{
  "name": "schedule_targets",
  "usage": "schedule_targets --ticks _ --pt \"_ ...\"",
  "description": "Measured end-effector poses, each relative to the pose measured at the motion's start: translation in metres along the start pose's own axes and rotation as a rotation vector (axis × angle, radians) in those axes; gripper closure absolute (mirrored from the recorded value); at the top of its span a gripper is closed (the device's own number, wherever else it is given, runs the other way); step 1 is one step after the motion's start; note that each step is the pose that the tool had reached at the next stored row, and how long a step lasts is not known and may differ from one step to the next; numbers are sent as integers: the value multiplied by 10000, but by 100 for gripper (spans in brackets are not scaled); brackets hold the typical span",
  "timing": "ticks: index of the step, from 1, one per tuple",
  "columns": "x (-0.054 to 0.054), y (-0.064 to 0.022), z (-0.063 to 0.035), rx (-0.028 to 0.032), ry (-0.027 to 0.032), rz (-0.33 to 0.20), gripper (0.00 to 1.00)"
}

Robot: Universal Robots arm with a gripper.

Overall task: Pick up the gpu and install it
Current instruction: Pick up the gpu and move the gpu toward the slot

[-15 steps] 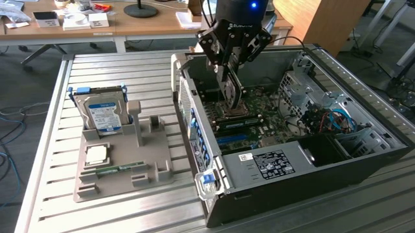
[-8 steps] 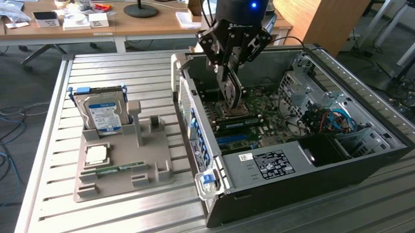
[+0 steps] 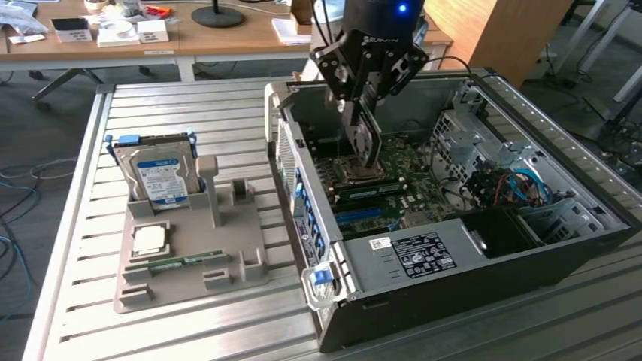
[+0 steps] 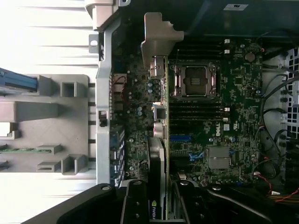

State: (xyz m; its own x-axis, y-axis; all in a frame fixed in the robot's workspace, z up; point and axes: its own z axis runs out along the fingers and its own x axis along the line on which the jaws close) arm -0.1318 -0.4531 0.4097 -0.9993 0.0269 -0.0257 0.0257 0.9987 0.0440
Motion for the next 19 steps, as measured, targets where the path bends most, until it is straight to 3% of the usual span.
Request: schedule_targets --ticks 7,19 --pt "-113 9 3 0 0 -2 73" --pt "-164 13 5 -12 0 0 73"
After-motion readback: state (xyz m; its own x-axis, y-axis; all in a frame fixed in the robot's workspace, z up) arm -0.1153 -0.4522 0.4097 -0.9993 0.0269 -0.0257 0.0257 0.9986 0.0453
